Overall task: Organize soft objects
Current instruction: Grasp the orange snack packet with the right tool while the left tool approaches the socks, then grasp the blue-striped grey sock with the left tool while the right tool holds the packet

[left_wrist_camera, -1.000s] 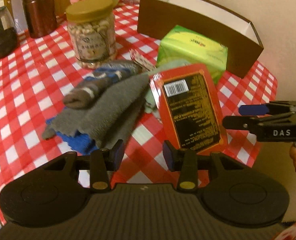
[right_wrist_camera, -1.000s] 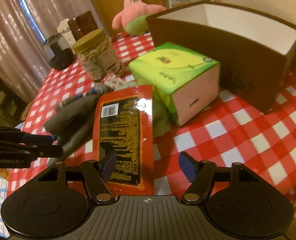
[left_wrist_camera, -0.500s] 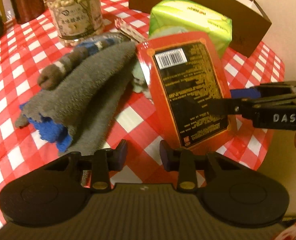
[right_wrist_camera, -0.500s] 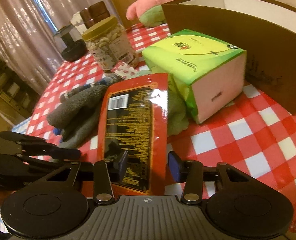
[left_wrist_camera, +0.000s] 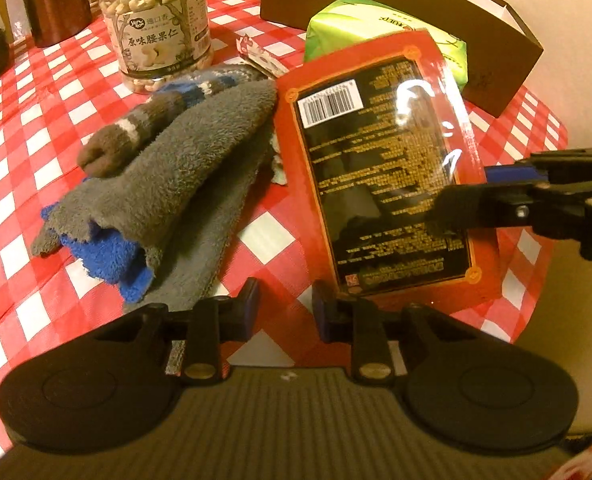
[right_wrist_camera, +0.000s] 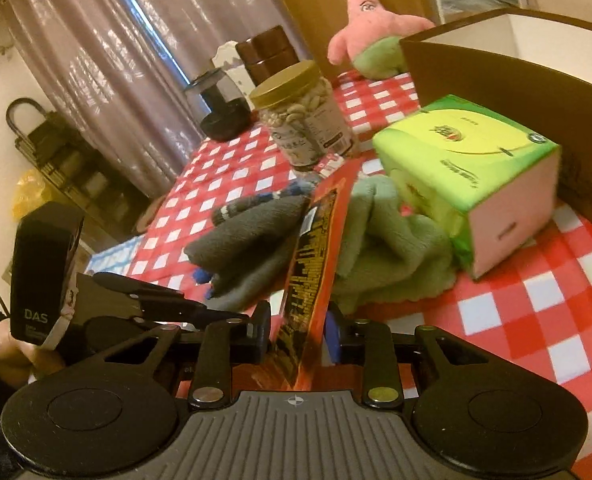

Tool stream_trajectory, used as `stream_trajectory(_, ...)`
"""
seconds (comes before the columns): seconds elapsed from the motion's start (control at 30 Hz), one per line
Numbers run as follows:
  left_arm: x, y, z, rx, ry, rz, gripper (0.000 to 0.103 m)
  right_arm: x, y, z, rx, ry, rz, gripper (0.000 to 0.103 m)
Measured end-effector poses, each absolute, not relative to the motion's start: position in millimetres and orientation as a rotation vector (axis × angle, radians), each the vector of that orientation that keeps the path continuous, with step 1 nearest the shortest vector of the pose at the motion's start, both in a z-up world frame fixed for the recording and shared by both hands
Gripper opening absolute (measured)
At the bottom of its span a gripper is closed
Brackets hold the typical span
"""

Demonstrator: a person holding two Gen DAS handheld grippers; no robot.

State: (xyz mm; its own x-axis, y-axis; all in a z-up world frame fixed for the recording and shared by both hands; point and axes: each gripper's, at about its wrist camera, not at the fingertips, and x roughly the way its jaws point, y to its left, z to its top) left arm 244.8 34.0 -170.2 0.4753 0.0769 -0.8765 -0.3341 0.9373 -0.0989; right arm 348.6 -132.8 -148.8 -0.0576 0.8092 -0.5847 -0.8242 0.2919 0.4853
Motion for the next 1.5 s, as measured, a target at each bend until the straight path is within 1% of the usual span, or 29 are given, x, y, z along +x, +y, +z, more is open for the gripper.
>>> stream_trajectory(0.17,243.1,32.9,-170.7,-0.267,1.042,0.248,0.025,339.9,-113.8,-152.2,-0.081,0.932,1.296,0.028)
stream_trajectory(0.23,241.2,32.9,-171.0,-0.267,1.039,0.246,0.025,338.1,-108.6,-152.4,-0.102,0.929,1.265,0.024)
stream_trajectory(0.3,239.0,33.4,-170.7,-0.271,1.041,0.244,0.025,337.7,-105.3,-151.0,-0.107,0.923,1.229,0.011)
stream_trajectory(0.47,229.3,35.3,-162.5,-0.287,1.039,0.229,0.025,338.0,-102.4,-142.3,-0.097,0.930,1.197,0.002)
stream_trajectory(0.63,216.3,41.7,-133.5,-0.265,0.990,0.211,0.025,335.8,-105.6,-122.3,-0.107,0.914,1.166,0.001)
stream_trajectory(0.8,208.5,56.4,-91.6,-0.183,0.899,0.240,0.027,339.0,-112.1,-105.6,-0.101,0.903,1.133,0.001)
stream_trajectory(0.93,214.0,78.3,-74.4,-0.130,0.837,0.285,0.027,342.7,-115.8,-97.3,-0.102,0.901,1.101,0.001)
stream_trajectory(1.07,232.2,96.5,-77.8,-0.055,0.841,0.301,0.027,345.5,-120.7,-94.5,-0.096,0.906,1.074,0.001)
stream_trajectory(1.2,251.9,108.3,-96.8,-0.016,0.903,0.270,0.027,346.2,-126.5,-93.9,-0.092,0.917,1.050,0.001)
stream_trajectory(1.33,263.7,112.0,-113.8,0.019,0.946,0.239,0.030,345.8,-132.5,-94.6,-0.083,0.929,1.024,0.001)
stream_trajectory(1.5,276.3,111.0,-127.2,0.071,0.969,0.200,0.031,346.5,-138.3,-96.0,-0.073,0.942,0.991,0.001)
